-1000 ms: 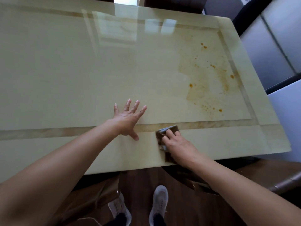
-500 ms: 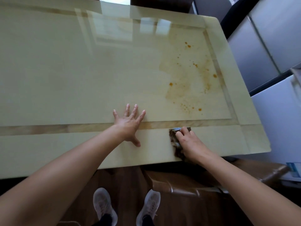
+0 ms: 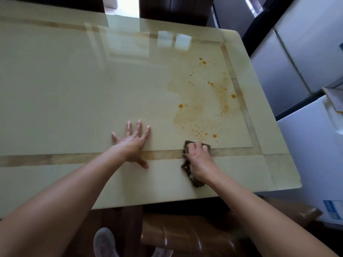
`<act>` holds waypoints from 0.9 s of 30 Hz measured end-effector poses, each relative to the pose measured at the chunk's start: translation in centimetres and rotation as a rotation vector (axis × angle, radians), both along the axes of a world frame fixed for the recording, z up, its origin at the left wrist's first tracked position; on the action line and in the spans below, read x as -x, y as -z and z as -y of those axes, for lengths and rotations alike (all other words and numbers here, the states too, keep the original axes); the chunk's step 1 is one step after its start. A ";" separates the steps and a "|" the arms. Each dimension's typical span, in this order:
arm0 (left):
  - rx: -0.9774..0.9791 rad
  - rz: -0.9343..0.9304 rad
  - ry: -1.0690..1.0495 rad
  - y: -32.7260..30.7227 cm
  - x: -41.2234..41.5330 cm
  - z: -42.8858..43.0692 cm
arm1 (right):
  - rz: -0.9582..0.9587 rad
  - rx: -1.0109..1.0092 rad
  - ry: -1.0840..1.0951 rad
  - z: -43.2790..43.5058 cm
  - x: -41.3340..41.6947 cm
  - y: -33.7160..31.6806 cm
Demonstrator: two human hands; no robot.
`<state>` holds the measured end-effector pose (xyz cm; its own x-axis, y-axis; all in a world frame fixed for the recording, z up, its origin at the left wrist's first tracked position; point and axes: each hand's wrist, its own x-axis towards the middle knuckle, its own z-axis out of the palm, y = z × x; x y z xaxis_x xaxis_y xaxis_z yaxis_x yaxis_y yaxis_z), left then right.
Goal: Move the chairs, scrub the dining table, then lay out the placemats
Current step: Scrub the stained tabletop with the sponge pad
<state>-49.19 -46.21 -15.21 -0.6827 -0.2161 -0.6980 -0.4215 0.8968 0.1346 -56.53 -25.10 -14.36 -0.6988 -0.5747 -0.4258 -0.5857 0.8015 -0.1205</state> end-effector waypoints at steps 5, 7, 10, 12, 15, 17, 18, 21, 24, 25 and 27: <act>0.011 0.013 -0.012 0.4 0.1 -0.1 | 0.000 0.124 -0.203 3.9 -3.4 1.0; 0.016 0.018 -0.024 0.5 0.1 -0.1 | -0.057 0.138 -0.271 3.9 -3.8 2.2; 0.014 0.023 -0.037 0.4 0.2 -0.2 | -0.177 0.113 -0.277 3.0 -2.8 3.5; 0.016 0.024 -0.047 0.2 0.2 -0.3 | -0.110 0.074 -0.267 2.2 -1.4 3.6; 0.024 0.021 -0.058 0.1 0.1 -0.3 | -0.049 0.038 -0.167 0.2 1.1 3.6; 0.024 0.022 -0.061 0.2 0.1 -0.4 | -0.082 0.012 -0.083 -1.8 3.0 3.8; 0.023 0.022 -0.062 0.2 0.1 -0.3 | -0.094 0.001 -0.041 -2.7 3.7 3.8; 0.017 0.017 -0.070 0.2 0.1 -0.4 | -0.090 -0.026 0.076 -4.6 5.3 3.5; 0.017 0.020 -0.075 0.1 0.2 -0.4 | -0.103 0.000 0.139 -4.3 5.2 3.8; 0.016 0.021 -0.078 0.1 0.1 -0.3 | -0.116 0.012 0.159 -3.7 4.9 4.0; 0.007 0.019 -0.077 0.2 0.3 -0.4 | -0.129 0.033 0.187 -2.6 4.2 4.2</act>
